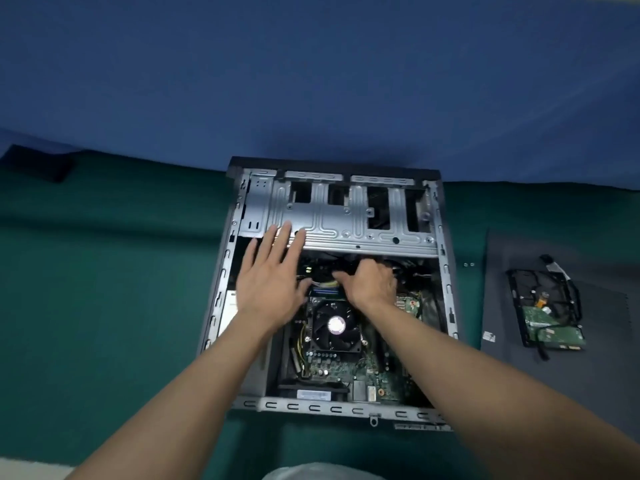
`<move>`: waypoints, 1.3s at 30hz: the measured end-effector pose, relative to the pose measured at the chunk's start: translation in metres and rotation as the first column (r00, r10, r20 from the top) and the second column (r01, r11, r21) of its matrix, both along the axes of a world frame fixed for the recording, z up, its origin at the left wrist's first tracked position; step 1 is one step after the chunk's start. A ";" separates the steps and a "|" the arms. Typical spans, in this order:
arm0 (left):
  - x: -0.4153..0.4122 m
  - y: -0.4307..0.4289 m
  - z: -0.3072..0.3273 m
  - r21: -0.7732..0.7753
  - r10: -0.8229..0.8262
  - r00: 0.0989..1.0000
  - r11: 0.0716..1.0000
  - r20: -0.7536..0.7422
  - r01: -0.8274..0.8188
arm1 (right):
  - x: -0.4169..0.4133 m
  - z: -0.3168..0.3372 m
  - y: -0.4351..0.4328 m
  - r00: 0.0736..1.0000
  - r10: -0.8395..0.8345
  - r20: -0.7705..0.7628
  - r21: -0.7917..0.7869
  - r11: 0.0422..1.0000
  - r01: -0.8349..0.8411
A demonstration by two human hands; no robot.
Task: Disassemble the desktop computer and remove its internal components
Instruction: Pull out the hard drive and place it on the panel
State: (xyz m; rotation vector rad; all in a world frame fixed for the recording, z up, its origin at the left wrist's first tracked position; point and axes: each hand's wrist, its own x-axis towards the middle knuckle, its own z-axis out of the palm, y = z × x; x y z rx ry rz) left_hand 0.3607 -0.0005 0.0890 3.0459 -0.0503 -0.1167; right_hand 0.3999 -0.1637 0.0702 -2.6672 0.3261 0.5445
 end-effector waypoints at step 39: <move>0.009 -0.024 0.002 -0.058 0.151 0.986 0.987 0.071 -0.147 | 0.059 -0.032 -0.010 0.733 0.666 -0.138 -0.090 0.729 -0.679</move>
